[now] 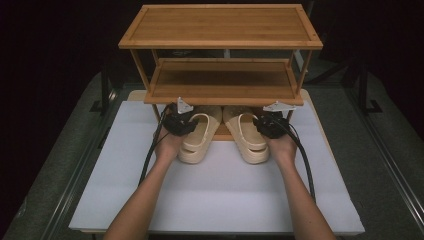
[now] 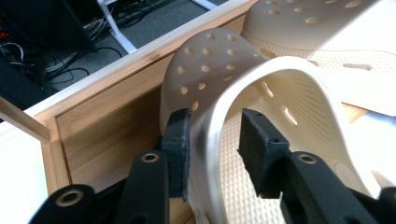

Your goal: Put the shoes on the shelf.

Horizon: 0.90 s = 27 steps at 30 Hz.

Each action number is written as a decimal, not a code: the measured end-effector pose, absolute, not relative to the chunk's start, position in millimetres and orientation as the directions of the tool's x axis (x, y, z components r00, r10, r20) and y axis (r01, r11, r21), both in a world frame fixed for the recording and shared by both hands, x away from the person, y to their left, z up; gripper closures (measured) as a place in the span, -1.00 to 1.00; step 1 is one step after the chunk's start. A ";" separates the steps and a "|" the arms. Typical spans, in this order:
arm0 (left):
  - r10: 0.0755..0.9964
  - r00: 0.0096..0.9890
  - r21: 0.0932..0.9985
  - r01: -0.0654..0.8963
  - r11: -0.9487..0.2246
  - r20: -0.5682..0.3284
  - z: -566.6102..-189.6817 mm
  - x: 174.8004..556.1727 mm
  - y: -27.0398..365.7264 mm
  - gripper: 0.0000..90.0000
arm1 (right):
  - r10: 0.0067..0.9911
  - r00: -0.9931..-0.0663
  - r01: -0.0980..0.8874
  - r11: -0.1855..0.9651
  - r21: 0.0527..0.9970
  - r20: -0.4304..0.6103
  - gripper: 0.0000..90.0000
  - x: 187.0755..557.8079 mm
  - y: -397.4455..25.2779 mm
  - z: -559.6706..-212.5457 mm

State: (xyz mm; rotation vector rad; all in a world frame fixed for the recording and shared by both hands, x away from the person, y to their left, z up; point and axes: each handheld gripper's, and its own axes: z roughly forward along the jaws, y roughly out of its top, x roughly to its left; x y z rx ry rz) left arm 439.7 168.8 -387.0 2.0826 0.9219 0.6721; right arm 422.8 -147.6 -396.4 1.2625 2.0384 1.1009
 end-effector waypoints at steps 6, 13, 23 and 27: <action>0.759 0.636 0.795 0.386 -0.468 0.138 -376.6 433.0 176.8 0.18 | 0.885 -0.465 0.489 0.248 0.836 0.009 0.41 416.4 -152.6 -389.0; 0.710 0.701 0.807 0.381 -0.452 0.067 -362.4 415.1 200.7 -0.14 | 0.863 -0.504 0.489 0.239 0.839 0.048 0.11 397.1 -167.4 -376.7; 0.638 0.770 0.804 0.394 -0.446 -0.023 -359.3 380.1 231.3 -0.60 | 0.818 -0.569 0.520 0.278 0.808 0.085 -0.35 364.2 -192.6 -368.3; 0.623 0.782 0.803 0.395 -0.447 -0.038 -368.4 367.5 238.8 -0.67 | 0.794 -0.600 0.529 0.302 0.793 0.098 -0.60 351.7 -199.0 -373.7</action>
